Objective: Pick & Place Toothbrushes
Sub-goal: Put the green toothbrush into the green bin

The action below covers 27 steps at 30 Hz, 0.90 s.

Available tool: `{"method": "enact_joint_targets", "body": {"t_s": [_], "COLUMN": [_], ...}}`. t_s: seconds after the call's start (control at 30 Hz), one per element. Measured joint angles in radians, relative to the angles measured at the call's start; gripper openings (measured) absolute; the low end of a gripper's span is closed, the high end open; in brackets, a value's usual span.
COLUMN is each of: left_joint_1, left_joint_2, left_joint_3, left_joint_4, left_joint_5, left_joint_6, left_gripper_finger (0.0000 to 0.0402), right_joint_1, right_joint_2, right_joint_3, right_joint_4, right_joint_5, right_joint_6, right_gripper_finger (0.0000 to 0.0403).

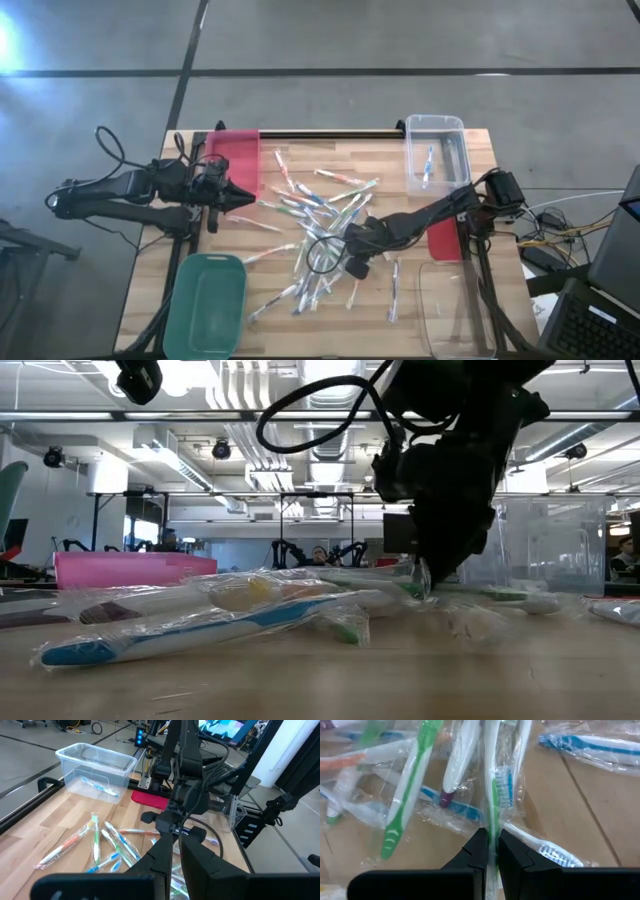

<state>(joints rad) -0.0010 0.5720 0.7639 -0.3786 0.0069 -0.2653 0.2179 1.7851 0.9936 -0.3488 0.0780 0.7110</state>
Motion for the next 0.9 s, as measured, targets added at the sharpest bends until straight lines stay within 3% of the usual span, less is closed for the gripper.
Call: {"method": "enact_joint_targets", "body": {"t_s": [0.43, 0.7, 0.9], "left_joint_1": [0.001, 0.001, 0.001], "left_joint_2": [0.0, 0.0, 0.0], "left_joint_3": [0.0, 0.0, 0.0], "left_joint_4": [0.0, 0.0, 0.0], "left_joint_5": [0.0, 0.0, 0.0], "left_joint_6": [0.0, 0.0, 0.0], "left_gripper_finger": [0.0039, 0.0039, 0.0039], "right_joint_1": [0.0, 0.0, 0.0], "right_joint_2": [0.0, -0.01, -0.011], "right_joint_3": [0.001, 0.054, 0.137], "right_joint_4": [-0.007, -0.023, -0.12], "right_joint_5": [-0.009, -0.045, -0.056], "right_joint_6": [0.033, -0.02, -0.034], "right_gripper_finger": [0.0075, 0.0019, 0.0023]}}
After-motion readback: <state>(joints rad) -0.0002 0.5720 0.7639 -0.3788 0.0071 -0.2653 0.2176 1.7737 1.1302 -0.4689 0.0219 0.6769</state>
